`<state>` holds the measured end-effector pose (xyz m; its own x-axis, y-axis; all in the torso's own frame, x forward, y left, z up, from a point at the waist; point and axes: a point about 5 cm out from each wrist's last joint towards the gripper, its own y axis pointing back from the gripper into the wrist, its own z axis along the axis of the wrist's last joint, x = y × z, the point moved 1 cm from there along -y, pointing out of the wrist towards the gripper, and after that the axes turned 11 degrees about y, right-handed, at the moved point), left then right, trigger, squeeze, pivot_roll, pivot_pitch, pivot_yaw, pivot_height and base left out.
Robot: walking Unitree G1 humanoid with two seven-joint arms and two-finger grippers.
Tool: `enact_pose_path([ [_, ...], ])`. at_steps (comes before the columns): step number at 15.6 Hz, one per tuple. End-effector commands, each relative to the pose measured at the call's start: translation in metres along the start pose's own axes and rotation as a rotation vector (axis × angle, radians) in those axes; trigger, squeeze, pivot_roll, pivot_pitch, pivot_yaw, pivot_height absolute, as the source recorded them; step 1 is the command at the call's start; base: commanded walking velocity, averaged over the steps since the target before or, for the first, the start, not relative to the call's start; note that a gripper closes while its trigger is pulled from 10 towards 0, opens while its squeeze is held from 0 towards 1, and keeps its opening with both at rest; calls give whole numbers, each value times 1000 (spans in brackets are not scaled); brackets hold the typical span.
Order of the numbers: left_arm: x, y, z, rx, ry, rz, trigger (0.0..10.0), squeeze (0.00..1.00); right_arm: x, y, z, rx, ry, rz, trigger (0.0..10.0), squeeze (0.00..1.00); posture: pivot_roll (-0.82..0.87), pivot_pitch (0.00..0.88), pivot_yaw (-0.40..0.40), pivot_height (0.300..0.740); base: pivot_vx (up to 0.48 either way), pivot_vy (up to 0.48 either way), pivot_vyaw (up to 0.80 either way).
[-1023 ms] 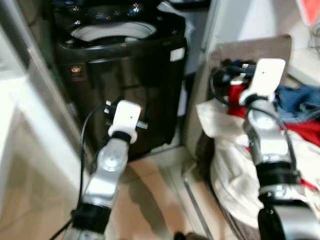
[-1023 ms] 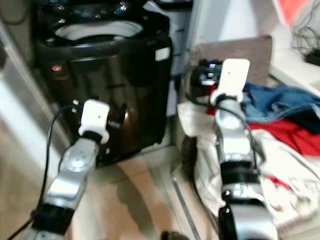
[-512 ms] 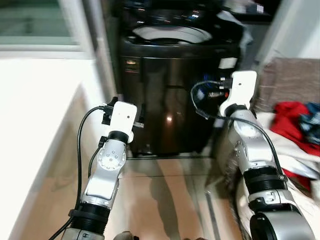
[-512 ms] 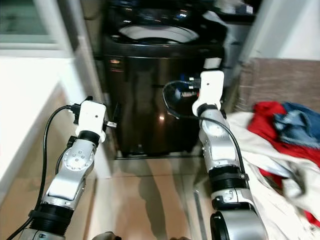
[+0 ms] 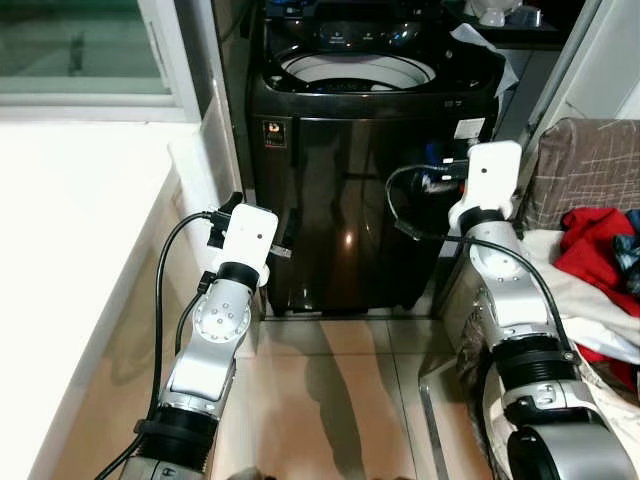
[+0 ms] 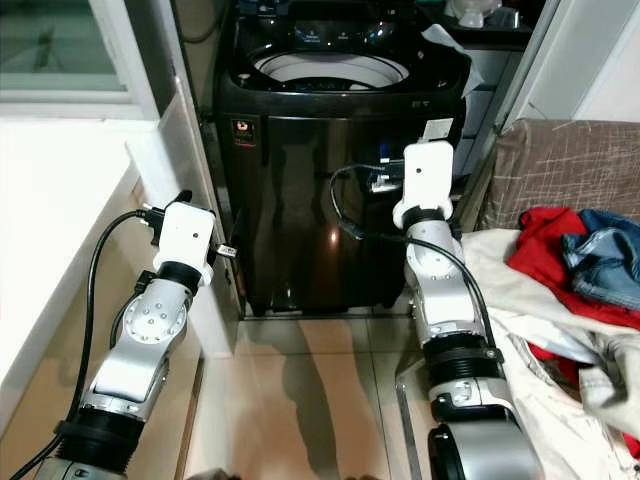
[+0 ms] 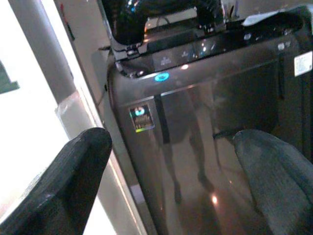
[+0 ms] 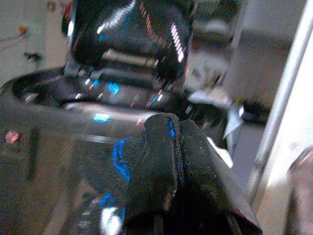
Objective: Clothes washing
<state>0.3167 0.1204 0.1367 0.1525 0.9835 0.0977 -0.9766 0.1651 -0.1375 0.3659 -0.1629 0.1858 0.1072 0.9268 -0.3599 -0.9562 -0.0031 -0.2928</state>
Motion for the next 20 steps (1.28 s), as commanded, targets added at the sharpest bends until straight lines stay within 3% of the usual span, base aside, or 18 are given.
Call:
enact_pose_path([
  [1, -1, -2, 10, -42, -5, -18, 10000, 0, -9, -5, 14, -73, 24, -39, 0, 0, -36, 0, -1, 740, 480, 0, 0],
  [6, -6, -2, 25, -126, 1, -68, 10000, 0, -28, -30, 38, -157, 32, -90, 0, 0, -28, 0, 1, 740, 480, 0, 0],
  [10, -9, -2, 28, -150, 11, -79, 10000, 0, -25, -45, 54, -202, -2, -69, 0, 0, -14, 0, -9, 740, 480, 0, 0],
  [14, -13, 0, 32, -175, 35, -106, 10000, 0, -22, -51, 56, -197, -40, -65, 0, 0, -7, 0, -15, 740, 480, 0, 0],
  [20, -20, 2, 38, -203, 8, -161, 10000, 0, -23, -68, 72, -224, -30, -51, 0, 0, 4, 0, -17, 740, 480, 0, 0],
])
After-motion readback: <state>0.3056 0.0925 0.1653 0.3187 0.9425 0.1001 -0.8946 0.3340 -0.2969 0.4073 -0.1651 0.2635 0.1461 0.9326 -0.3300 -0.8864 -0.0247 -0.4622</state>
